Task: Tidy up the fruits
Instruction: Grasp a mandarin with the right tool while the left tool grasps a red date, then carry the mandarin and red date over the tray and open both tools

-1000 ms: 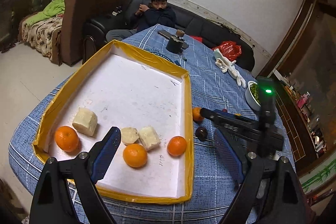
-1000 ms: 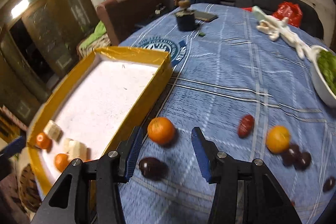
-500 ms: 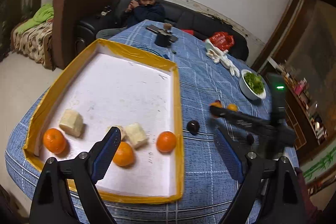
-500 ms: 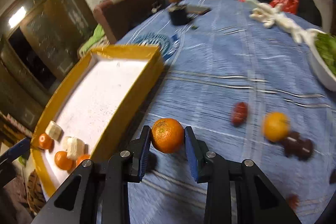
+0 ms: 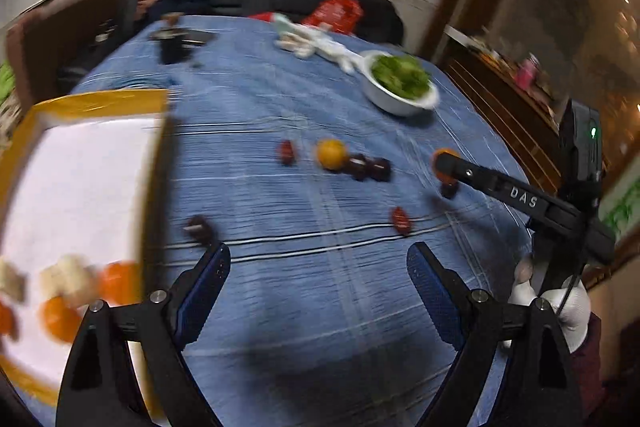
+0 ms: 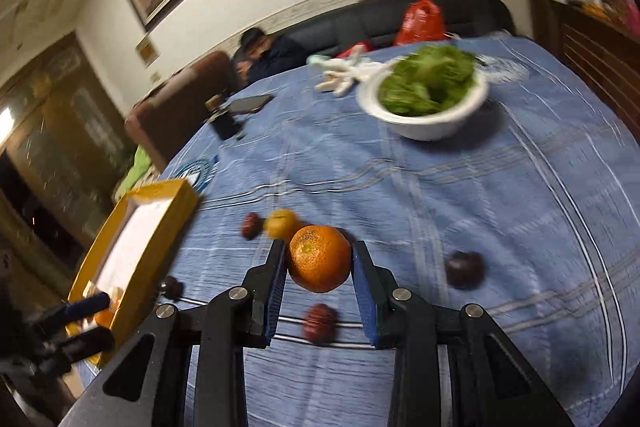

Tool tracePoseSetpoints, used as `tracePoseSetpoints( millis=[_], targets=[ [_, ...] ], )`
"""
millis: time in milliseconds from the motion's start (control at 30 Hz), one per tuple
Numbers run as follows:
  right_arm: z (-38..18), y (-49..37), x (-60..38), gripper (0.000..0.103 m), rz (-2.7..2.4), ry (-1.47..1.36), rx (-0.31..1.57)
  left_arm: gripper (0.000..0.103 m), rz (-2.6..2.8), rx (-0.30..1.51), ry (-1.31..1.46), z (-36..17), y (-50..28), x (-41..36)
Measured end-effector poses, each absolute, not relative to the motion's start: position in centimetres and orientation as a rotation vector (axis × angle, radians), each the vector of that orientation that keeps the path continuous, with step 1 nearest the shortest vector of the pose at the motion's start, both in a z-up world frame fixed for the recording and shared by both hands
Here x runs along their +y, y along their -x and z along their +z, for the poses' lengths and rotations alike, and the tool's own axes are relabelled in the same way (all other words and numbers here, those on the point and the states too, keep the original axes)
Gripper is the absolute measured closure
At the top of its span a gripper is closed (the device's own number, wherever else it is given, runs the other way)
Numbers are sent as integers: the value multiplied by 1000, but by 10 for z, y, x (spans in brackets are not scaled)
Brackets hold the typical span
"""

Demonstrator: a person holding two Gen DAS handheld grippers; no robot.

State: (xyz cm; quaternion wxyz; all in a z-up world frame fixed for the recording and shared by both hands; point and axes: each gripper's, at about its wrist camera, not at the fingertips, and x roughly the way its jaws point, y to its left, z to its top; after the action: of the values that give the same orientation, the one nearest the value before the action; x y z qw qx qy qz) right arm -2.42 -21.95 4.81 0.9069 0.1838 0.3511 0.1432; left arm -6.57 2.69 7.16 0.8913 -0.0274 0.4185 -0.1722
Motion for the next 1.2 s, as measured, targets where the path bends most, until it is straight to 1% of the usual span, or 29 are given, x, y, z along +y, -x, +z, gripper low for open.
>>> tracePoseSetpoints(
  millis=[67,100,133,267,367,400,433,467,500,533,667,800,967,1067,1200],
  targets=[
    [43,25,-234,68,284,-429,725,19,-385,902,31,59,54,0],
    [41,25,-238,68,281,-444,724,26,-404,910,23,55,51,-10],
    [40,25,-242,68,279,-457,723,32,-427,918,7,50,46,-24],
    [38,28,-250,68,285,-494,722,33,-438,916,-65,34,30,-63],
    [39,30,-248,67,298,-491,716,33,-429,931,-112,23,19,-80],
    [40,31,-247,67,301,-485,713,39,-426,939,-130,18,16,-85],
    [41,32,-246,67,301,-479,710,57,-426,948,-144,14,15,-88],
    [40,31,-245,67,301,-476,709,68,-421,966,-159,9,13,-91],
    [41,31,-244,67,301,-471,708,79,-402,941,-179,9,15,-91],
    [42,31,-243,67,300,-467,707,80,-398,939,-191,9,14,-92],
    [41,31,-241,67,285,-441,705,80,-379,926,-140,17,17,-77],
    [39,30,-234,67,282,-410,711,80,-342,891,-17,45,24,-32],
    [33,27,-216,68,286,-351,745,80,-194,802,113,81,53,62],
    [36,29,-197,67,309,-313,760,80,-66,770,166,90,73,124],
    [52,34,-149,67,428,-295,773,80,96,744,203,89,93,190]
  ],
)
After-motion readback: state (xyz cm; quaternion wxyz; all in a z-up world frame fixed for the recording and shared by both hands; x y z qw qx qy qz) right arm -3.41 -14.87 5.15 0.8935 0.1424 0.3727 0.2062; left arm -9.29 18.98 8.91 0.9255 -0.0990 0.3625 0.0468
